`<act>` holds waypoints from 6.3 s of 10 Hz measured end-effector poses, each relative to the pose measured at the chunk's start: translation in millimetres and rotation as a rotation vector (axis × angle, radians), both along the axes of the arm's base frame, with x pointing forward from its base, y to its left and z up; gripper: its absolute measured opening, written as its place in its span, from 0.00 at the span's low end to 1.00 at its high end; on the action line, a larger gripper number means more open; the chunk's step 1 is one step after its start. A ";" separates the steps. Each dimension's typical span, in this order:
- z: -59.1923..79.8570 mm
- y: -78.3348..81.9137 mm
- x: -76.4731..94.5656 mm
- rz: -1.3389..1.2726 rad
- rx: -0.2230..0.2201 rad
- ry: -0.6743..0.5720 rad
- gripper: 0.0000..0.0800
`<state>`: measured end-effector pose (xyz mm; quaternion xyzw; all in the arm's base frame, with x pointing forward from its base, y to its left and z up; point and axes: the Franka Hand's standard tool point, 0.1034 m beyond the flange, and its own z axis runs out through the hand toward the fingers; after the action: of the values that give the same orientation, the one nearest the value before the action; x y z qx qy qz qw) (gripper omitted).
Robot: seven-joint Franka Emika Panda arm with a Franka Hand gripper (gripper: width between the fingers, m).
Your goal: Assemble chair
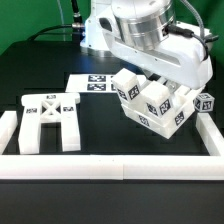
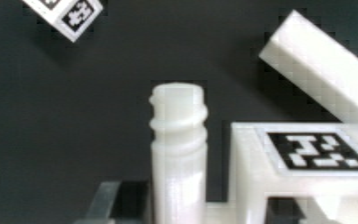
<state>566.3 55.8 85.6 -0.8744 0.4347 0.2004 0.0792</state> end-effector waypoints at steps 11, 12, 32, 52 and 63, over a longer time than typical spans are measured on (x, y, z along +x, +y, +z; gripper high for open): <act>-3.3 -4.8 -15.7 -0.031 0.194 0.269 0.31; -3.9 -5.2 -15.9 -0.032 0.193 0.270 0.31; -13.6 -5.9 -39.4 0.020 0.608 0.583 0.31; -19.0 -38.3 -3.4 0.026 0.317 0.233 0.81; -11.2 -72.0 23.2 0.477 0.136 -0.204 0.81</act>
Offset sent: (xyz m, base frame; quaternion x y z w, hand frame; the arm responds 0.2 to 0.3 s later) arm 0.0000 0.0000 0.0000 0.0000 -0.1296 0.0000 0.9916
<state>589.5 -16.2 74.4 -0.9605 0.1919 0.1527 0.1316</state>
